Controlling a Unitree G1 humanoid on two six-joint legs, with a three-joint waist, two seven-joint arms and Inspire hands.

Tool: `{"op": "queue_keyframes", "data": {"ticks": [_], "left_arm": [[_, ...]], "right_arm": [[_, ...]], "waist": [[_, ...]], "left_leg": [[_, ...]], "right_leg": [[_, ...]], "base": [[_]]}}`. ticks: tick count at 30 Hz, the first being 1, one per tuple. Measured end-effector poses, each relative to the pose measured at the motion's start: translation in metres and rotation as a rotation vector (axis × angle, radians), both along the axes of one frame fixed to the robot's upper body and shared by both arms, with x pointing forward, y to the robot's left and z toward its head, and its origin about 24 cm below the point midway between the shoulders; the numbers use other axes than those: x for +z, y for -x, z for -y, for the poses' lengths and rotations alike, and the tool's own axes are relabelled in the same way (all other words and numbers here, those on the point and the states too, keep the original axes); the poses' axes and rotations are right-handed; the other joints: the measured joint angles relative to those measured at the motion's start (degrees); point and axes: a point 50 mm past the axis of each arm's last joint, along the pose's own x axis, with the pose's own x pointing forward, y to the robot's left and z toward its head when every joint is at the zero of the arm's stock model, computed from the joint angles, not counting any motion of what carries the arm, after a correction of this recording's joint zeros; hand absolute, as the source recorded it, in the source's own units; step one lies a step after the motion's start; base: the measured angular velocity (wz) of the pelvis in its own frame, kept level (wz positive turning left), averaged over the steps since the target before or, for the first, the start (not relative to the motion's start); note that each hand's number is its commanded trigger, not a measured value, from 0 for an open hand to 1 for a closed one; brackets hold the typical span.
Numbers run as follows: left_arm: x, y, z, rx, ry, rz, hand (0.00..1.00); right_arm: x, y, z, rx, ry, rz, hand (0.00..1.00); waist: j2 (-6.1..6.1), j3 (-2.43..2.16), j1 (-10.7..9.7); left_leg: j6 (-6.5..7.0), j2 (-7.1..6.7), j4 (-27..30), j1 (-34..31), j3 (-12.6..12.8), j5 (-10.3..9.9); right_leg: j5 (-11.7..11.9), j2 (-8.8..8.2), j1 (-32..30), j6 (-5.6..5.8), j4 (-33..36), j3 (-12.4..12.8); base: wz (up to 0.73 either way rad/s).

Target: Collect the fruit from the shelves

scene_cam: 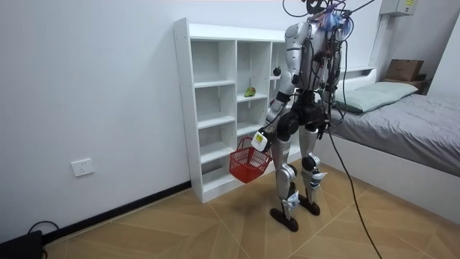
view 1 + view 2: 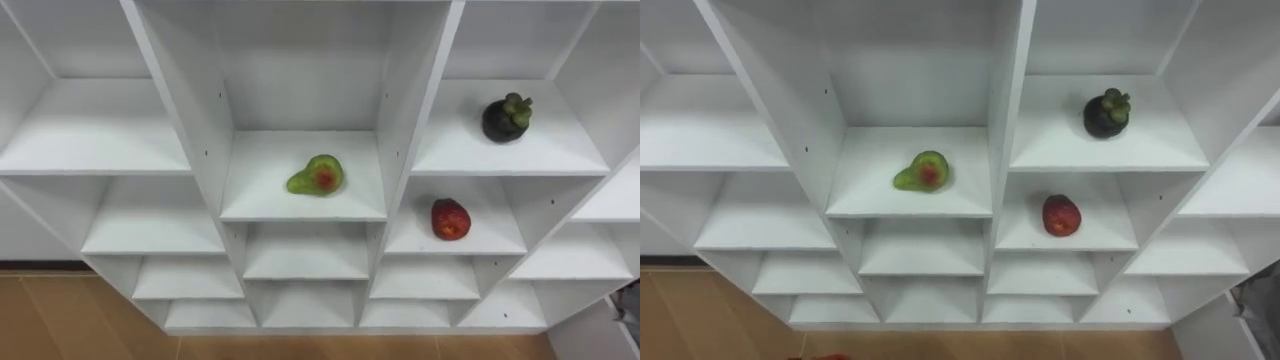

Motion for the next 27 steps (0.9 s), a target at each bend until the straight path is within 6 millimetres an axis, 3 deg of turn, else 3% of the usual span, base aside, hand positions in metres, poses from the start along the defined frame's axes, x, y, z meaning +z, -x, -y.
{"op": "queue_keyframes", "data": {"ticks": [7,17,22,27], "left_arm": [[0.0,-0.001,0.0,-0.016,-0.015,0.001,1.0],[0.001,-0.004,0.0,0.002,-0.039,0.023,1.0],[0.001,-0.005,0.002,-0.007,-0.042,0.025,1.0],[0.001,-0.006,0.003,-0.007,-0.046,0.048,1.0]], "right_arm": [[0.0,0.002,0.0,0.004,0.029,-0.011,0.0],[0.003,-0.011,0.003,0.043,0.161,0.042,0.0],[0.017,-0.041,0.006,0.15,0.295,0.194,0.0],[0.061,-0.092,0.004,0.203,0.487,0.542,0.0]], "waist": [[0.07,-0.05,0.1],[0.24,-0.12,-0.3],[0.35,-0.2,-0.4],[0.81,-0.41,-0.7]], "left_leg": [[0.0,-0.01,0.1,0.0,-0.4,0.0],[0.0,-0.06,0.2,-0.1,-0.4,0.0],[0.0,0.0,0.2,-0.1,0.3,0.0],[0.0,0.03,0.1,-0.3,0.5,0.0]], "right_leg": [[0.0,0.0,-0.1,0.0,0.0,-0.1],[0.0,-0.01,0.0,0.0,0.2,-0.1],[0.0,0.0,-0.3,0.0,0.2,0.2],[0.0,0.01,-0.9,-0.01,0.4,0.2]], "base": [[0.0],[0.0],[-0.04],[0.0]]}}
